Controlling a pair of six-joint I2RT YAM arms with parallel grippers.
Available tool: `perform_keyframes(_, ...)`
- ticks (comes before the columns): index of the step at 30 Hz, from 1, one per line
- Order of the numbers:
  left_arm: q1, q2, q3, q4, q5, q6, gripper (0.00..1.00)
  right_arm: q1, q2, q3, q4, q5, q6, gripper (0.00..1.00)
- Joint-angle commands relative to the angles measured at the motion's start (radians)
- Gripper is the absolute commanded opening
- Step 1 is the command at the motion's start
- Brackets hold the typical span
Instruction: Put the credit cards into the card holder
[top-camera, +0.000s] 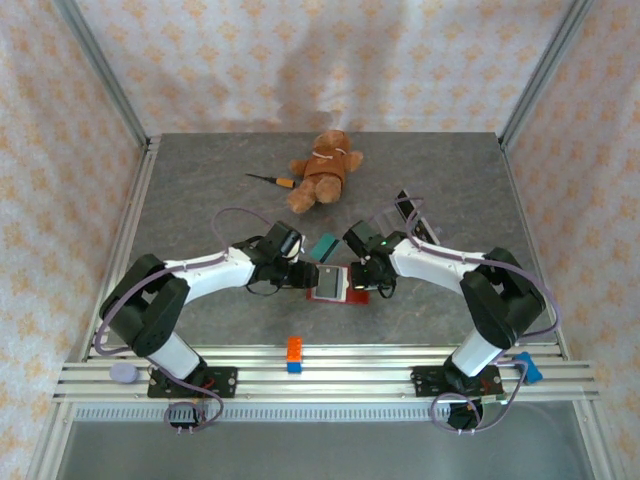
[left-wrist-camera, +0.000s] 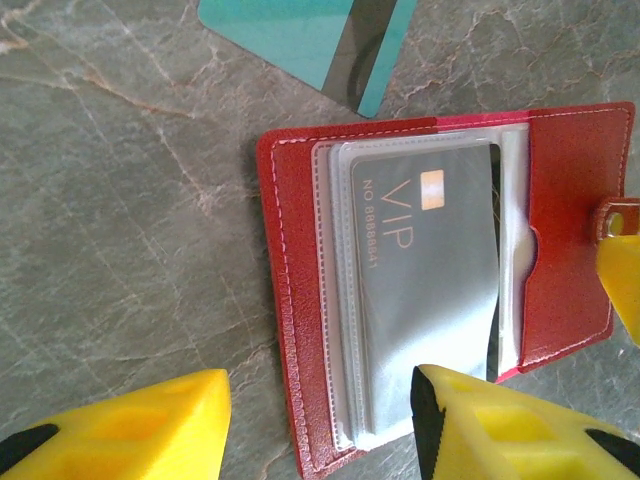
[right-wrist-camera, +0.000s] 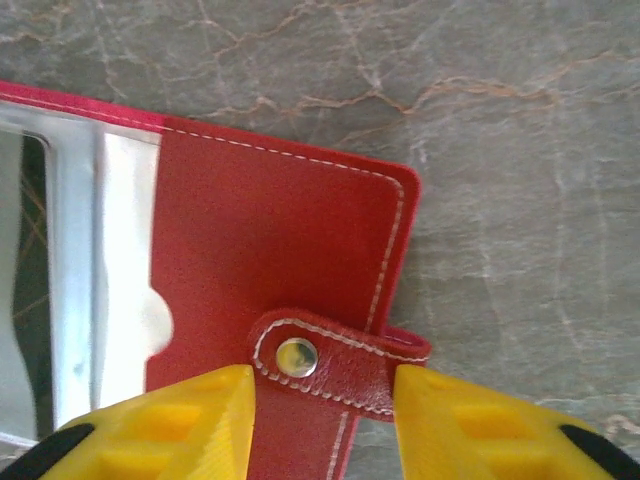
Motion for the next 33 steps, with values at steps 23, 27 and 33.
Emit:
perform_keyframes(23, -0.007, -0.009, 0.004, 0.077, 0.043, -0.054, 0.32, 0.001, 0.006, -0.09, 0.242, -0.247, -0.002, 0.25)
perform_keyframes(27, -0.008, -0.062, -0.007, 0.064, 0.03, -0.054, 0.3, 0.004, 0.026, -0.097, 0.308, -0.312, 0.018, 0.23)
perform_keyframes(33, -0.007, -0.153, -0.031, 0.035, 0.022, -0.075, 0.3, 0.035, 0.067, -0.066, 0.364, -0.35, 0.042, 0.23)
